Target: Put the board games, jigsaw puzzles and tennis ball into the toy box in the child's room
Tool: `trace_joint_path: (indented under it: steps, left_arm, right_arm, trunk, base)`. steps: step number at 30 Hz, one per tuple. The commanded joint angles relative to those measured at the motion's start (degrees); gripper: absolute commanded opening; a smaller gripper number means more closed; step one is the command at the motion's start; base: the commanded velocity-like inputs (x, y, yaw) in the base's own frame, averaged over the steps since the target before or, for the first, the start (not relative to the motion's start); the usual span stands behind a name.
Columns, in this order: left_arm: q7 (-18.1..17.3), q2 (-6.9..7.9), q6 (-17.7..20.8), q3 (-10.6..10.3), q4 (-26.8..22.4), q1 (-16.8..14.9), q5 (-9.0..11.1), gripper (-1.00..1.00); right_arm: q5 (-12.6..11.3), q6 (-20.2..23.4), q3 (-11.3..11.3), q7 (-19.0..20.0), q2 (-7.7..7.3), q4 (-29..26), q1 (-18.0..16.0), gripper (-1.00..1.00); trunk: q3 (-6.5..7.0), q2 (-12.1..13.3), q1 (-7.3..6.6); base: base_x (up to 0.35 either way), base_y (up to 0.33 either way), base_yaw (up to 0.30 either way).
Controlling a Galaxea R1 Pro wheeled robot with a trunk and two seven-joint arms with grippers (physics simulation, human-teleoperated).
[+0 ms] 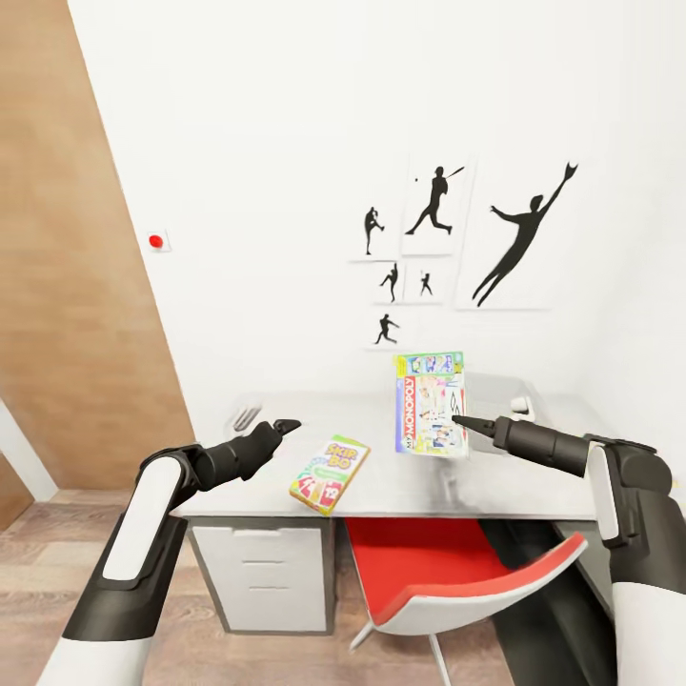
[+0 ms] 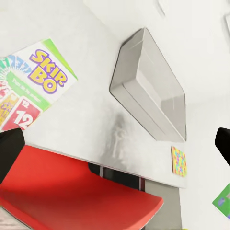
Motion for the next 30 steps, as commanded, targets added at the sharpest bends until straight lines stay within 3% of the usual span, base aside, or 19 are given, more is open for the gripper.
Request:
trace_joint_path:
  steps: [1,12,20,30]
  left_arm:
    - [0.6,-0.04,0.1,0.0,0.0,-0.1,0.6,1.00]
    - [0.6,-0.05,0.1,-0.1,0.0,-0.1,0.6,1.00]
    - [0.6,-0.08,0.1,-0.1,0.0,-0.1,0.6,1.00]
    - [0.6,-0.14,0.1,-0.1,0.0,-0.1,0.6,1.00]
  right_arm:
    - [-0.6,0.6,-0.1,-0.1,-0.03,0.0,0.0,-1.00]
    - [-0.8,0.6,-0.3,-0.1,-0.06,0.0,0.0,-1.00]
    - [-0.7,0.6,-0.3,-0.1,-0.09,0.0,0.0,-1.00]
    - [-0.7,0.6,-0.4,-0.1,-0.11,0.0,0.0,-1.00]
  trunk:
    - [-0.13,-0.1,0.05]
    - [-0.13,-0.1,0.05]
    - [-0.13,-0.1,0.05]
    - [-0.13,-0.1,0.05]
  base:
    - [0.150,-0.119,0.264]
    - [0.219,-0.189,0.069]
    - [0.223,-0.192,-0.184]
    - [0.055,-0.046,-0.195]
